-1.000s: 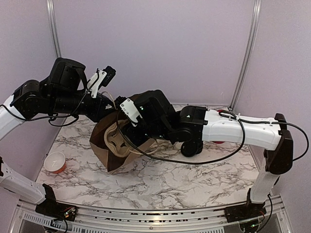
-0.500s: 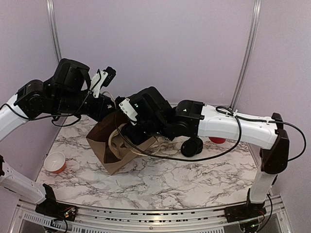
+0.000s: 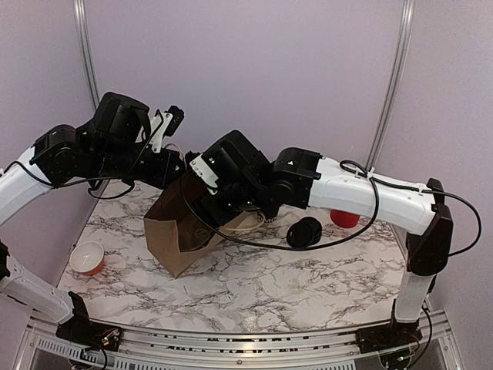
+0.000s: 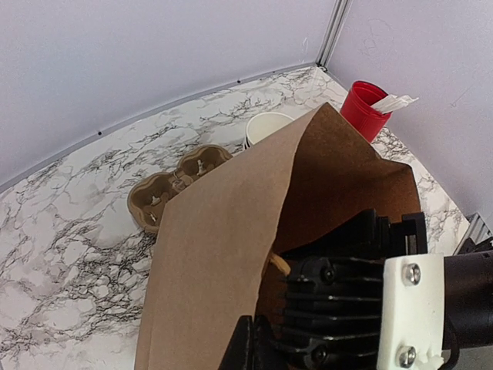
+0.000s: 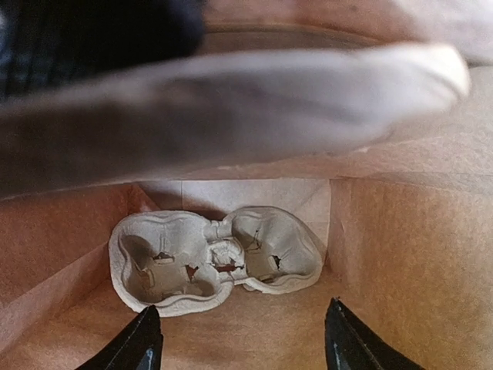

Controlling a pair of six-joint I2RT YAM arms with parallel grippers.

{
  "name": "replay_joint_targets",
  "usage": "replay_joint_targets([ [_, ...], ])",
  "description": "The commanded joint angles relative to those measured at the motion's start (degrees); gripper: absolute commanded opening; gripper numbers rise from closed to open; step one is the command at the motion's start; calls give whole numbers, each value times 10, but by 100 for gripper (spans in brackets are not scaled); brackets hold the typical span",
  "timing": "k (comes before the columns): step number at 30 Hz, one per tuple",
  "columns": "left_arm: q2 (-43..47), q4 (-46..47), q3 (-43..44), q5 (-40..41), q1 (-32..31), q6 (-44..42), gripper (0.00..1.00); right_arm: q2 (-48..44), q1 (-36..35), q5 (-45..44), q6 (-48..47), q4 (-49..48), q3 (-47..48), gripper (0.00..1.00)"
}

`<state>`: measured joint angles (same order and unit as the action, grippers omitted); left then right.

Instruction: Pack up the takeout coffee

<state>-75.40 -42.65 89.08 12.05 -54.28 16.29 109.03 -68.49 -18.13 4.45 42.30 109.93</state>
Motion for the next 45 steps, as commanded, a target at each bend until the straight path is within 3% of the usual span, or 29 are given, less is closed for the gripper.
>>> replay_joint_targets([
  [1, -2, 46, 16, -52, -3, 6, 0, 12, -2, 29, -11, -5, 20, 71],
  [8, -1, 45, 13, -30, 20, 24, 0, -28, -5, 51, -32, -37, 16, 72],
  [17, 4, 48, 15, 18, 49, 41, 0, -132, -11, 64, -82, -193, -51, 81],
  [26, 9, 63, 21, 48, 74, 59, 0, -190, -8, -68, -85, -304, -107, 86],
  [34, 28, 74, 23, 60, 142, 115, 0, -228, 52, -90, -19, -282, -142, 88],
  [45, 16, 115, 39, -46, 327, 189, 0, -225, 95, -67, 25, -206, -183, 89],
])
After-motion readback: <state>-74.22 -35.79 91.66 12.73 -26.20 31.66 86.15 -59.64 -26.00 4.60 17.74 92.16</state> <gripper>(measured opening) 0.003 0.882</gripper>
